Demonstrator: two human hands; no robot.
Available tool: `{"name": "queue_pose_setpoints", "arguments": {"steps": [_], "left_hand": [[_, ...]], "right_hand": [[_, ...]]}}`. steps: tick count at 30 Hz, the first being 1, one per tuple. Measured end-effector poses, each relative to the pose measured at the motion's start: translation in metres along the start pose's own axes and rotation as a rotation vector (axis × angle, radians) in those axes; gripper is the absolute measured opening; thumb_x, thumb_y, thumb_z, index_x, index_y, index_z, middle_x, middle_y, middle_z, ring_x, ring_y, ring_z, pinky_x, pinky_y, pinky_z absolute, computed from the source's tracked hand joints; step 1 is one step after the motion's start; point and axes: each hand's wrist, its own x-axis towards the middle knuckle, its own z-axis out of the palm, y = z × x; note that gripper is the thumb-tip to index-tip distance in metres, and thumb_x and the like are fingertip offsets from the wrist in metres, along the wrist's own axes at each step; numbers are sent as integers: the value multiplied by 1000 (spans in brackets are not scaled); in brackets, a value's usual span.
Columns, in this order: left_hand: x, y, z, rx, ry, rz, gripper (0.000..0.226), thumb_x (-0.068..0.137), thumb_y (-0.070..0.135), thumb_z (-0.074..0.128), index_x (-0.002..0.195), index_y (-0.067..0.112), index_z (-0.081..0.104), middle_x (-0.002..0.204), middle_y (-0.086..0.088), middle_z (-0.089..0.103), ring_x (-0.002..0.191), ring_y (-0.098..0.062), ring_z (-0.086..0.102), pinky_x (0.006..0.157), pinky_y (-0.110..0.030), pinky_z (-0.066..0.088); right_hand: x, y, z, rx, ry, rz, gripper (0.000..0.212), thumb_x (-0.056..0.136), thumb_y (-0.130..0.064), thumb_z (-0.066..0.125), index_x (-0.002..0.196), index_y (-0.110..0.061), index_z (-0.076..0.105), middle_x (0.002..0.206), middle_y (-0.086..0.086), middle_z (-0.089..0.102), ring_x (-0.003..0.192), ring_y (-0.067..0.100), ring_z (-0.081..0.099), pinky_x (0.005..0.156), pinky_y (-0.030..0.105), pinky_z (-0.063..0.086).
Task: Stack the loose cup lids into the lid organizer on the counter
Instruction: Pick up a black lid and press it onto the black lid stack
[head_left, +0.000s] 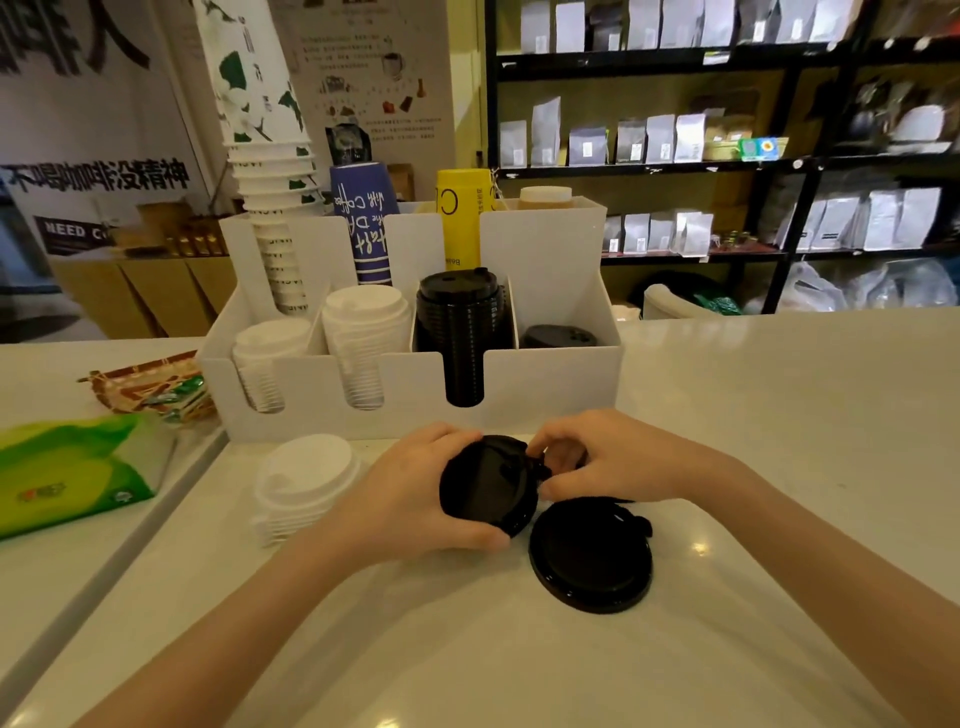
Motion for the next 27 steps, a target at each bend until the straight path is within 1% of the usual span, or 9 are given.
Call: {"name": "queue_pose_setpoints", "arguments": {"steps": [6, 8, 10, 13, 16, 19, 21, 25, 27], "left_hand": [[19, 4, -35, -77, 157, -11, 92, 48, 67, 69, 127, 28, 44, 121, 10, 51, 111, -8, 47, 90, -26, 43], [28, 6, -47, -105, 228, -9, 91, 47, 69, 66, 126, 28, 47, 119, 12, 52, 109, -7, 47, 87, -22, 42], [38, 8, -59, -112, 287, 15, 86, 46, 63, 64, 123, 27, 50, 111, 12, 52, 102, -4, 48, 78, -12, 40], [53, 9, -75, -110, 367, 59, 82, 46, 60, 63, 119, 24, 54, 107, 10, 56, 99, -5, 50, 74, -9, 41], [74, 5, -85, -133, 433, 42, 75, 51, 58, 66, 116, 22, 56, 107, 7, 59, 100, -8, 52, 76, -12, 42], [98, -1, -89, -142, 482, 8, 67, 59, 49, 72, 117, 21, 56, 109, 5, 59, 100, -9, 51, 76, -17, 42], [113, -5, -88, -140, 512, -27, 64, 61, 49, 72, 115, 19, 57, 110, 2, 60, 99, -10, 51, 79, -21, 41], [135, -18, -83, -147, 546, -92, 62, 59, 53, 72, 109, 18, 59, 109, -1, 62, 99, -14, 53, 81, -24, 41], [140, -23, -78, -148, 547, -111, 63, 59, 55, 70, 109, 18, 59, 108, -1, 62, 99, -14, 53, 80, -24, 40]], "right_hand": [[8, -9, -24, 61, 202, -137, 40, 81, -26, 60, 121, -28, 54, 101, -12, 58, 91, 3, 57, 76, 15, 46], [13, -13, -32, 108, 307, -173, 42, 81, -25, 61, 121, -29, 53, 101, -16, 57, 94, 1, 56, 74, 16, 48], [19, -16, -40, 142, 378, -190, 45, 80, -22, 61, 123, -29, 51, 101, -18, 54, 96, 0, 54, 79, 20, 49], [35, -19, -51, 201, 419, -215, 48, 80, -22, 61, 126, -27, 48, 114, -6, 57, 102, 5, 55, 83, 22, 48], [55, -21, -63, 290, 465, -212, 46, 83, -25, 56, 128, -28, 46, 120, -3, 54, 108, 11, 52, 84, 20, 44], [78, -23, -72, 399, 537, -237, 37, 88, -22, 48, 125, -26, 50, 121, -6, 51, 111, 10, 45, 92, 25, 34], [93, -23, -73, 418, 629, -222, 34, 90, -21, 46, 123, -22, 51, 120, -5, 50, 111, 7, 42, 93, 23, 30], [120, -17, -69, 445, 695, -178, 34, 92, -20, 42, 124, -16, 51, 125, 2, 52, 108, 5, 42, 81, 7, 32], [128, -13, -66, 456, 682, -166, 34, 92, -17, 40, 124, -15, 52, 121, 2, 54, 105, 6, 45, 80, 9, 34]]}}
